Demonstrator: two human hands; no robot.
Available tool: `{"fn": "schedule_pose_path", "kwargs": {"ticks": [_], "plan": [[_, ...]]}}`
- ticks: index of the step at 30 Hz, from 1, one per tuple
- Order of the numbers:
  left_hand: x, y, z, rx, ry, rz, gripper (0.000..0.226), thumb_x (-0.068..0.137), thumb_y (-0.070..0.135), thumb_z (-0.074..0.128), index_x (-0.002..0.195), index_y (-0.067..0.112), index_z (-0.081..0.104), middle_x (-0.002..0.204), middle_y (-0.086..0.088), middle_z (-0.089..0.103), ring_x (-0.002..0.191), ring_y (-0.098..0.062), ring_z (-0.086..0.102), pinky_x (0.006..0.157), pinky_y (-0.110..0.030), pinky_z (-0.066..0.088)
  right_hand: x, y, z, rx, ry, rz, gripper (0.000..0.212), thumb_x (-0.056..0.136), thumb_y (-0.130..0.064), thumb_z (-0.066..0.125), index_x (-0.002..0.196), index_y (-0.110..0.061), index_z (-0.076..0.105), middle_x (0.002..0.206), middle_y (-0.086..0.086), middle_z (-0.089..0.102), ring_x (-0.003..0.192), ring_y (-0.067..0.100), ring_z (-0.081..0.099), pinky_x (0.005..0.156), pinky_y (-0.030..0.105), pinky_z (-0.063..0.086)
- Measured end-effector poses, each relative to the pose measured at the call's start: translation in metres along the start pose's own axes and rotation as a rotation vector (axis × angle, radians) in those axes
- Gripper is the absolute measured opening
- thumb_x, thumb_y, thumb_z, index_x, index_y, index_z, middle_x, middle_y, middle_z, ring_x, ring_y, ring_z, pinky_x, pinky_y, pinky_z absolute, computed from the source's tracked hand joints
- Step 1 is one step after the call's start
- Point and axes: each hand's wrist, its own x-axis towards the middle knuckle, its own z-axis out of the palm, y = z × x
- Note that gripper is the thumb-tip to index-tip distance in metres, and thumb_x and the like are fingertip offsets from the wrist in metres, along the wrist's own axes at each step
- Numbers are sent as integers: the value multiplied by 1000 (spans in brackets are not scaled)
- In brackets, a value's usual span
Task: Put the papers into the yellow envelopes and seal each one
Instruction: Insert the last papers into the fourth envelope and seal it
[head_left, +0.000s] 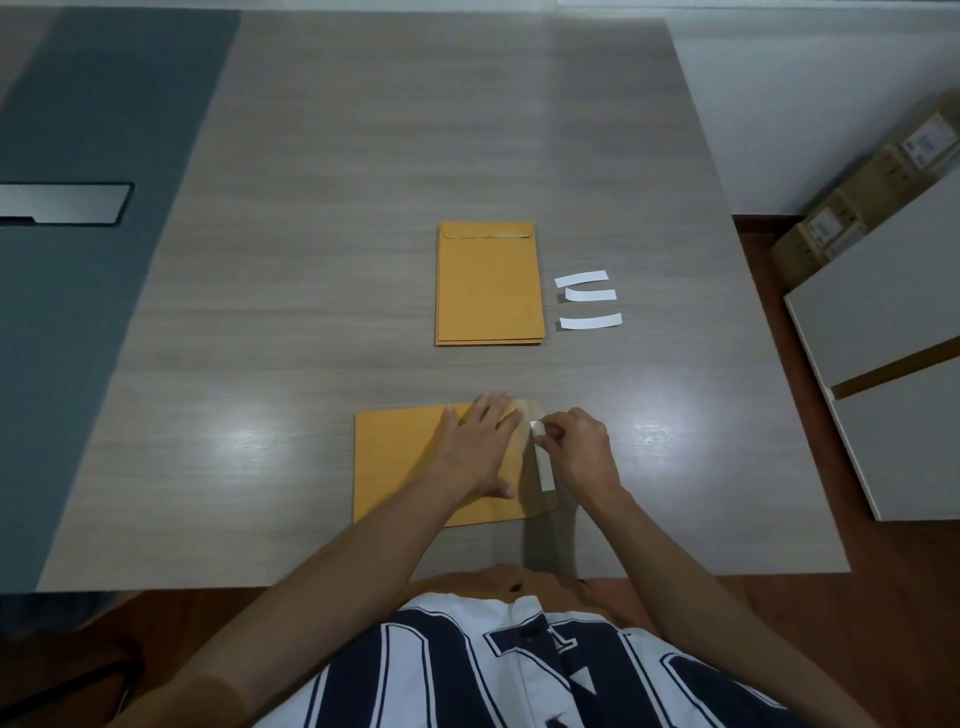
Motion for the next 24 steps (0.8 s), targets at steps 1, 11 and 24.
{"fn": "schedule_pose_path", "kwargs": {"ticks": [1,11,24], "plan": [[-1,0,0,-1,-2,1,111,73,58,75,155,23,10,164,0,-7,151,-27,-6,114,-62,16,1,0,0,11,7,4,20,84,-16,74,103,-8,72,88,0,60,75,10,55,69,15,44],[0,0,0,-20,3,-1,112,72,58,76,155,23,9,164,0,-7,151,-27,-7,114,-63,16,16,1,1,49,14,40,8,86,-16,72,94,-13,72,86,-3,63,73,5,56,62,4,37],[1,0,3,-47,18,-12,112,70,56,78,155,25,12,164,2,-5,151,-26,-6,115,-64,15,28,4,1,97,-105,79,5,93,-13,61,89,-16,62,93,2,62,84,15,59,73,22,45]]}}
